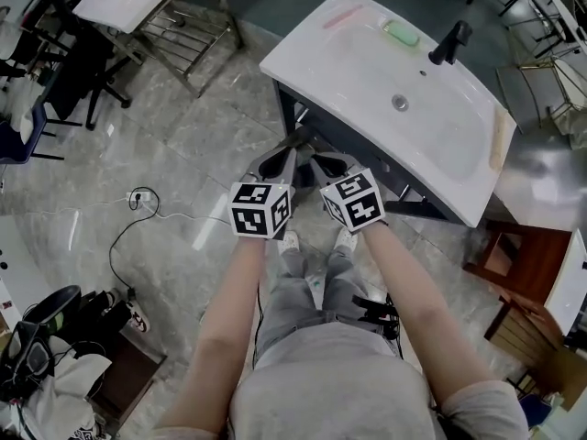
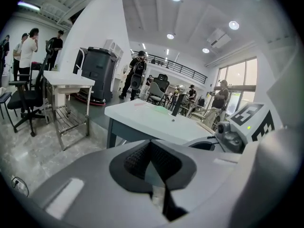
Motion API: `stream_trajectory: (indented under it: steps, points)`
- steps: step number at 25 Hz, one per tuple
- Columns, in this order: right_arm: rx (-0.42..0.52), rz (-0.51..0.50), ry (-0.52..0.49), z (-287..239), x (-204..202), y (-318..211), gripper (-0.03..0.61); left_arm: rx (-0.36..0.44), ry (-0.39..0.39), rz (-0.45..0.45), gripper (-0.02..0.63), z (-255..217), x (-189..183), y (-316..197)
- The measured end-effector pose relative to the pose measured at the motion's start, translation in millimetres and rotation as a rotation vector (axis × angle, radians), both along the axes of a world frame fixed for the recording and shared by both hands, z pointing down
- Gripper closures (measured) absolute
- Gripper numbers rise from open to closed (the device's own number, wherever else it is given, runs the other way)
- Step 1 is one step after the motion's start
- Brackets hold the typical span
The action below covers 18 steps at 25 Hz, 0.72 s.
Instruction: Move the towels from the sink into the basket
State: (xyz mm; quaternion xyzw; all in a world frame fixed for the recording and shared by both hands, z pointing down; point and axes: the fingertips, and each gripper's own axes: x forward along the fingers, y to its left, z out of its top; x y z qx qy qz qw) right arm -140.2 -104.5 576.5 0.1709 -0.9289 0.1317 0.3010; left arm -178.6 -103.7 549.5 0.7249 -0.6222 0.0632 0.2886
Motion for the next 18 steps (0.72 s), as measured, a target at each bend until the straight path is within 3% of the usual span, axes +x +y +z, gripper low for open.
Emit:
stream_trajectory:
  steps: [8, 18]
  points:
    - [0.062, 0.002, -0.053, -54.6, 18.0, -3.1, 0.561, 0.071, -0.019, 0.036, 0.607, -38.8, 18.1, -12.4]
    - [0.137, 0.082, -0.114, -114.7, 53.0, -19.5, 0.561, 0.173, -0.027, 0.075, 0.607, -88.3, 54.5, -25.9]
